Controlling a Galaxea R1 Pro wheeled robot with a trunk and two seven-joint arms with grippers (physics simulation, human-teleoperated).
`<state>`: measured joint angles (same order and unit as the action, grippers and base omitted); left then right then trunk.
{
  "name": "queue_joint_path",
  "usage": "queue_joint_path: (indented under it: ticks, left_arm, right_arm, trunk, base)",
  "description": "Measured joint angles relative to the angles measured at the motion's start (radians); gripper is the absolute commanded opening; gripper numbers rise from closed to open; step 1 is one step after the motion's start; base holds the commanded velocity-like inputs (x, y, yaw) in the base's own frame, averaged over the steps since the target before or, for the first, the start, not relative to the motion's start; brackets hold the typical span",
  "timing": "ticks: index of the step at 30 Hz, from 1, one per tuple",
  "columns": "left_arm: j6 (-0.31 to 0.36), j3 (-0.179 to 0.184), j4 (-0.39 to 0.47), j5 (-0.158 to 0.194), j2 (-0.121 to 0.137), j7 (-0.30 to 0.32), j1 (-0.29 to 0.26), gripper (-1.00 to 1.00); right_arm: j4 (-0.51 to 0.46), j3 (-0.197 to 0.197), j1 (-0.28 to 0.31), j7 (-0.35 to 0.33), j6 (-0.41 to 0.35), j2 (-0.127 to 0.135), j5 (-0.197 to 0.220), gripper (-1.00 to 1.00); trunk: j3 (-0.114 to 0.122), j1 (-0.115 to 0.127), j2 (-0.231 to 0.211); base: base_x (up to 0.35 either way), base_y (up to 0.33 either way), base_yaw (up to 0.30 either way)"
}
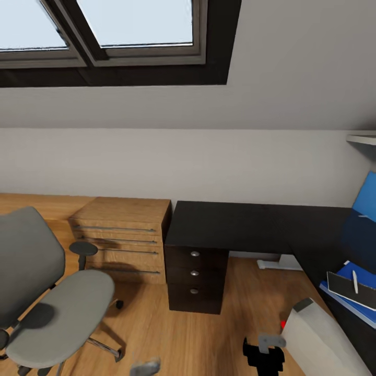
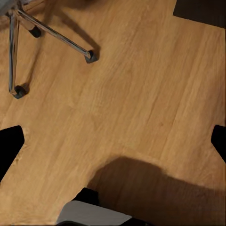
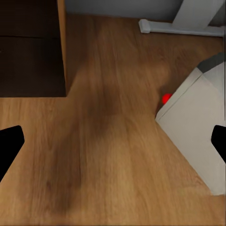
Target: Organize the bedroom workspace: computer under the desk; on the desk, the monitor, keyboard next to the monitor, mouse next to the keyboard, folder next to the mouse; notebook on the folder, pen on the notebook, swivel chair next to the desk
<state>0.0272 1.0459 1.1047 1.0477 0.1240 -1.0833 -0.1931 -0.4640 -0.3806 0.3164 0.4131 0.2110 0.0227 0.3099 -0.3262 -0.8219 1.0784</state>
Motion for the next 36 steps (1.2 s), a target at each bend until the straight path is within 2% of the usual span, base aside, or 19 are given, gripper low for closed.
queue_joint_path:
  ticks: [1,4,5,6,10,15,16,22,29,36]
  left_arm:
    - [0.0,0.0,-0.002,0.0,0.0,0.001,0.0,1.0]
    - [-0.012,0.005,-0.087,0.0,-0.005,0.049,0.0,1.0]
    - [-0.088,0.007,-0.228,0.001,-0.008,0.207,0.0,1.0]
    - [-0.114,0.006,-0.298,0.0,-0.009,0.282,0.0,1.0]
    - [-0.156,-0.001,-0.452,-0.003,-0.029,0.47,0.0,1.0]
    - [-0.165,-0.004,-0.5,-0.003,-0.04,0.52,0.0,1.0]
    - [-0.166,-0.004,-0.51,-0.003,-0.042,0.529,0.0,1.0]
    - [-0.166,-0.006,-0.548,-0.003,-0.048,0.536,0.0,1.0]
    - [-0.168,-0.008,-0.603,-0.003,-0.074,0.539,0.0,1.0]
    - [-0.168,-0.037,-0.615,-0.004,-0.082,0.541,0.0,1.0]
  right_arm:
    - [0.009,0.0,0.0,0.0,0.01,-0.001,0.0,1.0]
    - [0.04,-0.001,0.0,0.0,0.037,-0.002,0.001,1.0]
    - [0.098,0.0,0.0,0.0,0.095,-0.004,0.003,1.0]
    - [0.118,-0.003,0.0,-0.001,0.118,-0.004,0.0,1.0]
    - [0.163,-0.009,0.0,-0.002,0.198,-0.008,-0.005,1.0]
    - [0.174,-0.01,0.0,-0.002,0.225,-0.018,-0.006,1.0]
    - [0.177,-0.01,0.0,-0.003,0.23,-0.027,-0.007,1.0]
    - [0.192,-0.008,0.0,-0.002,0.235,-0.038,-0.007,1.0]
    - [0.221,-0.008,0.0,-0.002,0.237,-0.039,-0.007,1.0]
    - [0.226,-0.007,0.0,-0.003,0.248,-0.037,-0.007,1.0]
  trunk:
    - [0.003,0.004,-0.007]
    - [0.013,0.015,-0.028]
    - [0.016,0.019,-0.035]
    - [0.019,0.023,-0.042]
    - [0.031,0.038,-0.07]
    - [0.047,0.058,-0.105]
    - [0.05,0.061,-0.112]
    - [0.069,0.084,-0.154]
    - [0.091,0.111,-0.203]
    - [0.113,0.138,-0.252]
  base:
    - [0.0,0.0,0.0]
    - [0.0,0.0,0.0]
    - [0.0,0.0,0.0]
    - [0.0,0.0,0.0]
    - [0.0,0.0,0.0]
    - [0.0,0.0,0.0]
    - [0.0,0.0,0.0]
    - [0.0,0.0,0.0]
    - [0.0,0.0,0.0]
    - [0.0,0.0,0.041]
